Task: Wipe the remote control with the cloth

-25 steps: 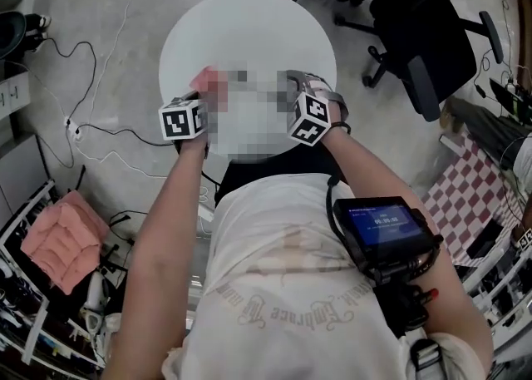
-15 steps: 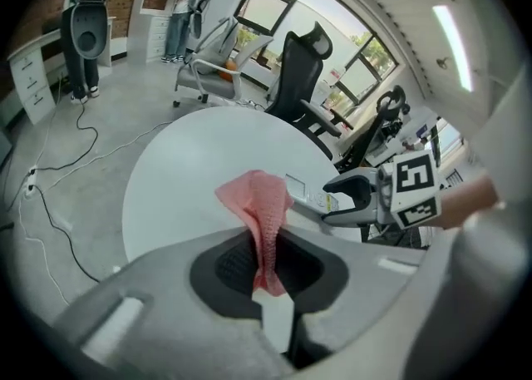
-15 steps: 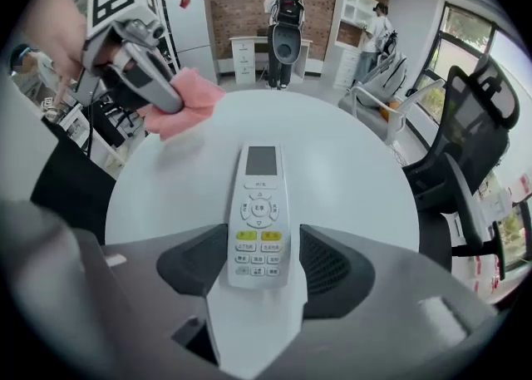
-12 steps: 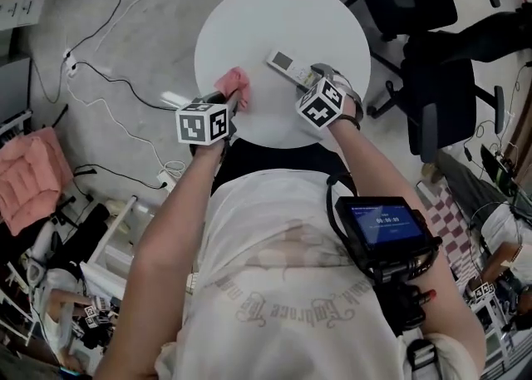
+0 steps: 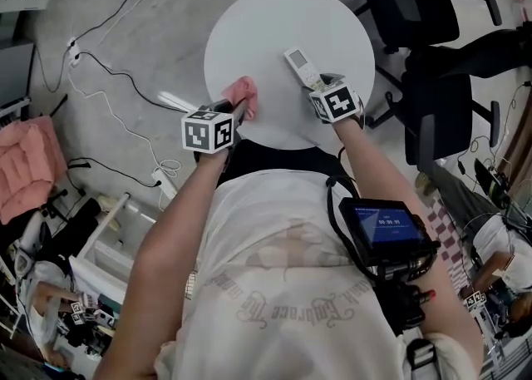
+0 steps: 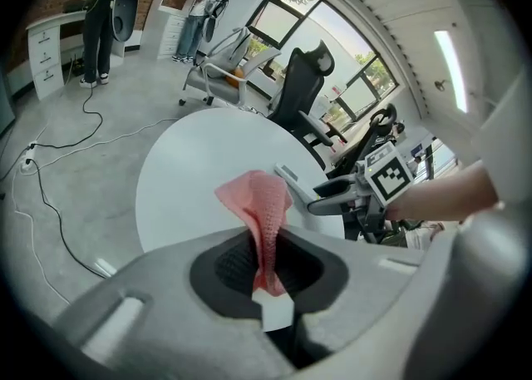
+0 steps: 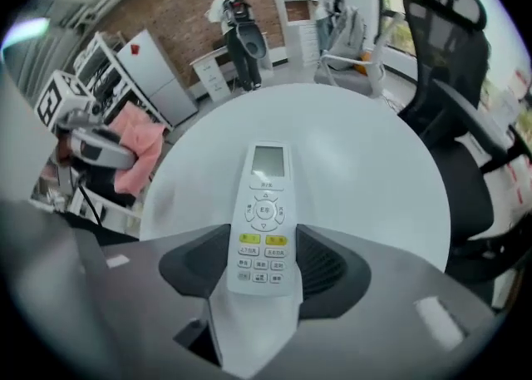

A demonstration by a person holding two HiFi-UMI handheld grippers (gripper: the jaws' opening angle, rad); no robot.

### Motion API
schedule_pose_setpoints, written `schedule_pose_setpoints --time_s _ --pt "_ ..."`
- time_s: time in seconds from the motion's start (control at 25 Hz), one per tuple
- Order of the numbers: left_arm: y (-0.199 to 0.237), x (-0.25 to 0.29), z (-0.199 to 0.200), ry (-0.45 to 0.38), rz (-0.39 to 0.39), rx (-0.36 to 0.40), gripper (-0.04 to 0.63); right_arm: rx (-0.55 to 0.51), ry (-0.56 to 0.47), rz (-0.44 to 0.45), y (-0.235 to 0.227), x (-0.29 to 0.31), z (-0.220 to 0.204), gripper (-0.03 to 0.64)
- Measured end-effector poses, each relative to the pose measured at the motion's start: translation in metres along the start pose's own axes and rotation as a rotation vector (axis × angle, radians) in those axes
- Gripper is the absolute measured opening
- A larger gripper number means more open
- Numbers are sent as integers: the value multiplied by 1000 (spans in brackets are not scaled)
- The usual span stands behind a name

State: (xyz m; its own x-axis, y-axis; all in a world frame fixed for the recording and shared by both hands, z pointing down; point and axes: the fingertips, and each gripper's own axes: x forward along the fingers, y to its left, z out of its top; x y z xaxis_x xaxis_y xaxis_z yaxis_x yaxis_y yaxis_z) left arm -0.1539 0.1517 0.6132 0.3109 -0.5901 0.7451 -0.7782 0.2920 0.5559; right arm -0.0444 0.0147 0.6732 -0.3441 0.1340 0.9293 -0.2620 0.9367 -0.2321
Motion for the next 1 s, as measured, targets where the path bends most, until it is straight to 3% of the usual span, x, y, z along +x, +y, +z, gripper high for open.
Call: schedule_pose_setpoints --time_s 0.2,0.36,0.56,0.8,1.0 --pt "-28 12 -5 21 -93 31 23 276 -90 158 8 -15 -13 255" --pt "-58 20 -4 25 -202 -15 25 467 -266 342 18 -44 -7 253" --pt "-98 18 4 16 -341 -92 25 581 -459 471 22 -80 4 252" --pt "-120 24 4 31 -391 -141 25 774 -640 719 37 -115 26 252" --pt "-154 17 25 -30 -539 -287 25 831 -771 849 40 -138 42 253"
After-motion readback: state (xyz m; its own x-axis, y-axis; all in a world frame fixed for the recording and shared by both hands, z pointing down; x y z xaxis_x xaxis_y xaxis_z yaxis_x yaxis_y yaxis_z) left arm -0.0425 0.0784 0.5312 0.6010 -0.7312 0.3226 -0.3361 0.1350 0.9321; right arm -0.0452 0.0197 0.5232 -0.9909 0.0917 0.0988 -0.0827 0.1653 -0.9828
